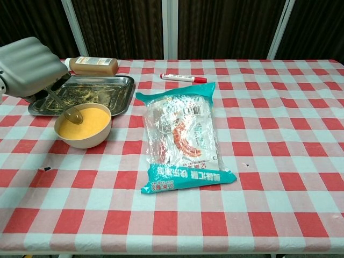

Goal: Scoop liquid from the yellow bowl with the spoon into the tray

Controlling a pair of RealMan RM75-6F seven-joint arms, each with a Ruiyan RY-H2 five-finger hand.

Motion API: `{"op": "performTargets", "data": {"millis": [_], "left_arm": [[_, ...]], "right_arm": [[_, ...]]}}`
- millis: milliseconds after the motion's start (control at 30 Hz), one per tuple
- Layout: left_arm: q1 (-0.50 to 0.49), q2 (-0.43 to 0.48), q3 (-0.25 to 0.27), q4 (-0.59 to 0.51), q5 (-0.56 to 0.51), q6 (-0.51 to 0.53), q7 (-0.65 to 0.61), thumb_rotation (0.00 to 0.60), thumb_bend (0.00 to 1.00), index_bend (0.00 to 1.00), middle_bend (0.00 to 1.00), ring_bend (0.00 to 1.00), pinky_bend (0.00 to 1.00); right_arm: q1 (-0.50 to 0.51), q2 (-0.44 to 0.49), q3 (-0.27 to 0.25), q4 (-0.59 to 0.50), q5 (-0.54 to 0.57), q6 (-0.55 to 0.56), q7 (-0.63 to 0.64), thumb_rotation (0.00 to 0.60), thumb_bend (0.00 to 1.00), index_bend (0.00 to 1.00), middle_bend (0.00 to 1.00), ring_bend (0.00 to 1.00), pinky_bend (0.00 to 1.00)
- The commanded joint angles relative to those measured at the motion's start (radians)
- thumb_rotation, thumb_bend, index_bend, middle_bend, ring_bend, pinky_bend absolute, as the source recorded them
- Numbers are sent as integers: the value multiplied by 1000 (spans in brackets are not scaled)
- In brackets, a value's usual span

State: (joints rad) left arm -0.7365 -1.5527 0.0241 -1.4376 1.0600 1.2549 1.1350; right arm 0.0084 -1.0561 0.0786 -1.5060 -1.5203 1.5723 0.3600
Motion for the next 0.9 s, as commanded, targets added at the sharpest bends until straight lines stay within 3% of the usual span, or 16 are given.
{"op": "performTargets", "data": {"millis": [33, 567, 900], "left_arm": [[13, -18, -15, 21, 0, 22, 12, 600, 390, 674, 945, 917, 977], [46, -101, -6, 107, 72, 42, 69, 600, 390, 693, 949, 924, 980], [64, -125, -18, 91, 81, 16, 54, 600, 390, 694, 951, 926, 980]], "right_arm": [[0, -1, 0, 2, 1, 0, 1, 438, 174, 44, 229, 39, 162], [0, -1, 1, -2, 2, -4, -3, 439, 174, 44, 230, 39, 162], [-2, -2, 0, -3, 0, -2, -3, 438, 173, 44, 230, 39, 162]]}}
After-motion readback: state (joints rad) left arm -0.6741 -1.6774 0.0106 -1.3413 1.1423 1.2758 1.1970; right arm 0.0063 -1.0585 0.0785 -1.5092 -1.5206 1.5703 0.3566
